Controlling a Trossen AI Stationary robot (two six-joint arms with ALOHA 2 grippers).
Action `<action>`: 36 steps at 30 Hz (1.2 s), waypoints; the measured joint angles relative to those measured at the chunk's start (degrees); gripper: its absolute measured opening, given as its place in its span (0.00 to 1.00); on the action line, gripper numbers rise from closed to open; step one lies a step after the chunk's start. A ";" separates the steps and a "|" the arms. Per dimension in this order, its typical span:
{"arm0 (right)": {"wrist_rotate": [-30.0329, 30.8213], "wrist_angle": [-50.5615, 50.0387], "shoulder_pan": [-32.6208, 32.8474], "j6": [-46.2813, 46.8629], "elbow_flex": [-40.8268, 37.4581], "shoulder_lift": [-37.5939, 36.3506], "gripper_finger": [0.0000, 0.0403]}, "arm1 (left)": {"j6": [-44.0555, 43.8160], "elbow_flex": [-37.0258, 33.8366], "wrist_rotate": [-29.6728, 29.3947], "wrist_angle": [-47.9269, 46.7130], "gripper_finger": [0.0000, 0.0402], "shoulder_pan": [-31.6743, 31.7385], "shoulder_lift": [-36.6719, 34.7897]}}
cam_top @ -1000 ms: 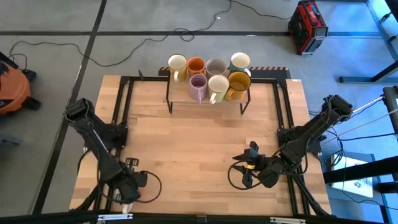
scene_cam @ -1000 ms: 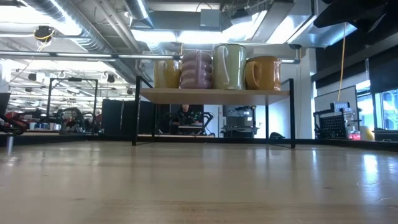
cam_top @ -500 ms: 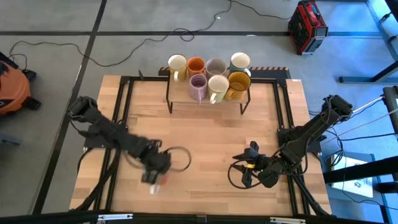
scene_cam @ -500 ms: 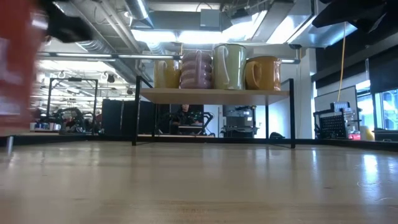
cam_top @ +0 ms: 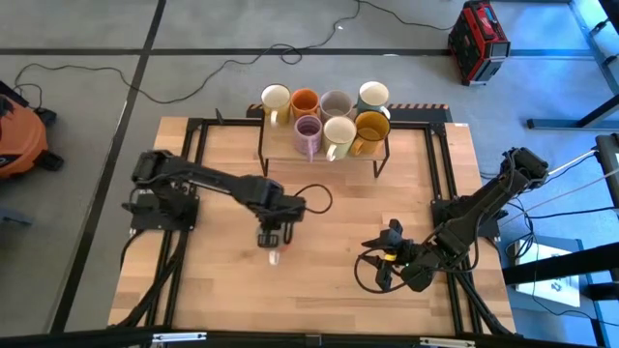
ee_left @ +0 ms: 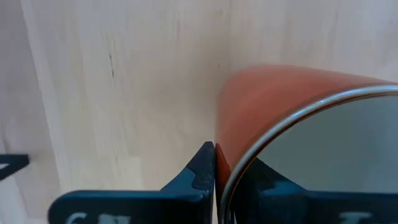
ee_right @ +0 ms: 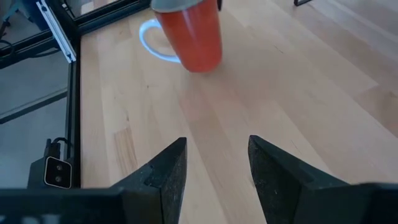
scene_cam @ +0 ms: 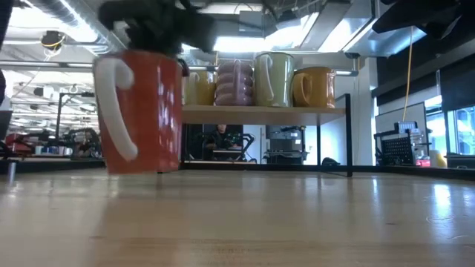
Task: Place coffee mugs
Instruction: Put the red mug on the shelf
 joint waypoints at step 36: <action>-5.10 -3.41 0.00 -0.39 0.00 0.01 0.40 | -4.10 21.45 3.10 -14.08 0.33 3.95 6.38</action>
